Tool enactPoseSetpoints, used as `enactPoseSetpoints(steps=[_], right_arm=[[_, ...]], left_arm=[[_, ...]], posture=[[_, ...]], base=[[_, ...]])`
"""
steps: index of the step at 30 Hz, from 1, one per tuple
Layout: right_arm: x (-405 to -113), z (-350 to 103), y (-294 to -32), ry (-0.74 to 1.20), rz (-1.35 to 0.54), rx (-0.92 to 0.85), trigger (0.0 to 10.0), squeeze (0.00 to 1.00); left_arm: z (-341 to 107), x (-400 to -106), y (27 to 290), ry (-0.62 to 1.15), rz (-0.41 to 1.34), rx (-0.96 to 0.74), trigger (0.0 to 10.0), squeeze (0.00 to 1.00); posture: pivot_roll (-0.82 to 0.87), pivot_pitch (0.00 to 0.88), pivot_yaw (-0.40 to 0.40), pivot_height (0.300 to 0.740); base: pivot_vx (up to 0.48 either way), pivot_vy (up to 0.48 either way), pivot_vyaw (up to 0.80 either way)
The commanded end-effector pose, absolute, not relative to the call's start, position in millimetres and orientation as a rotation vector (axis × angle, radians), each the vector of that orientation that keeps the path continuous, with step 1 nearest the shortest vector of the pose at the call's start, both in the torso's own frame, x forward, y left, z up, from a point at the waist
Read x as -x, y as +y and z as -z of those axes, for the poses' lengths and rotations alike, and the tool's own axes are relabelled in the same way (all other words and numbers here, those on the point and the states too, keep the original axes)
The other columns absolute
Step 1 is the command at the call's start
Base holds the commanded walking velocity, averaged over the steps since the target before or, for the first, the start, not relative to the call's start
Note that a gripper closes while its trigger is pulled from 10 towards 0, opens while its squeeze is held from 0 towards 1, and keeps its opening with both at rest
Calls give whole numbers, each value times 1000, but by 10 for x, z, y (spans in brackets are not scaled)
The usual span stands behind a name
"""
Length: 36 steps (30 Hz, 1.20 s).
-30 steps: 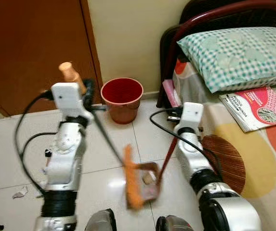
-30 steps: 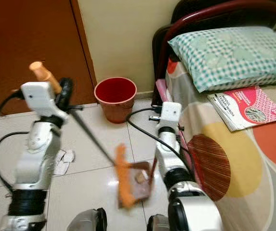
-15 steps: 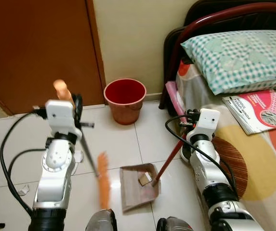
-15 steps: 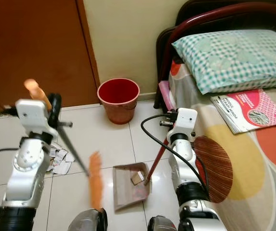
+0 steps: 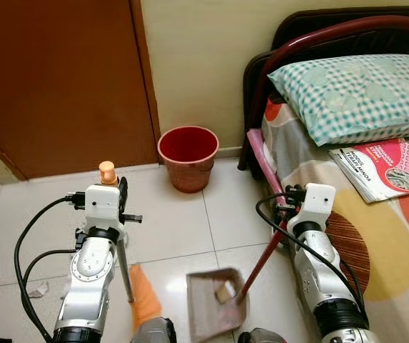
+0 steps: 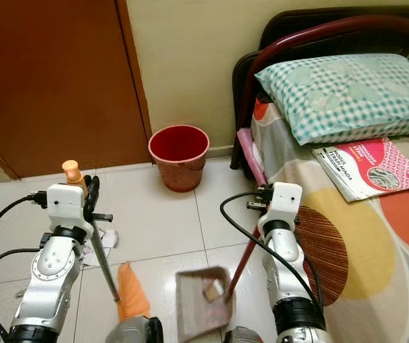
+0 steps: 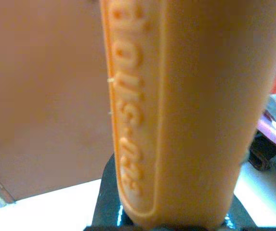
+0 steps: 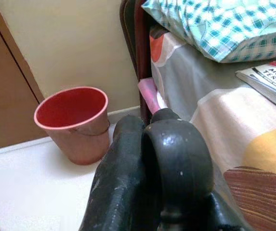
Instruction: Sweep floor
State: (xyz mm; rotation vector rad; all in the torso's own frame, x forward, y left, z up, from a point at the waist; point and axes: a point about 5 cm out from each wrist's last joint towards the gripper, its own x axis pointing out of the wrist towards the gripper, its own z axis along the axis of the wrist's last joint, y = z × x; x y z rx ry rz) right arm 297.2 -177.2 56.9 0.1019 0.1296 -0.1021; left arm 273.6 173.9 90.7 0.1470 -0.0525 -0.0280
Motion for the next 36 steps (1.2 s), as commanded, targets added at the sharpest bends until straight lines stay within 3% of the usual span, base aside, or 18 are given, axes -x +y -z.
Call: enactPoseSetpoints(steps=[1, 9, 14, 36], right_arm=[[-3081, -809, -1812, 34, 108, -130, 10000, 0], [-3211, -1034, -1829, -45, 89, -158, 10000, 0], [-3214, -1101, -1713, -57, 36, -165, 10000, 0], [-3190, -1132, -1774, -68, 58, -165, 10000, 0]], left_arm=[[-984, -2783, 1736, -99, 35, -139, 10000, 0], [-1029, -2835, 1708, -127, 43, -138, 10000, 0], [-988, -2815, 1682, -122, 35, -126, 10000, 0], [-974, -2830, 1665, -117, 47, -131, 10000, 0]], posture=[[-2, 0, 35, 740], [-1, 0, 29, 740], [-5, 0, 19, 740], [-5, 0, 10, 740]], base=[[240, 0, 0], [270, 0, 0], [307, 341, 0], [315, 362, 0]])
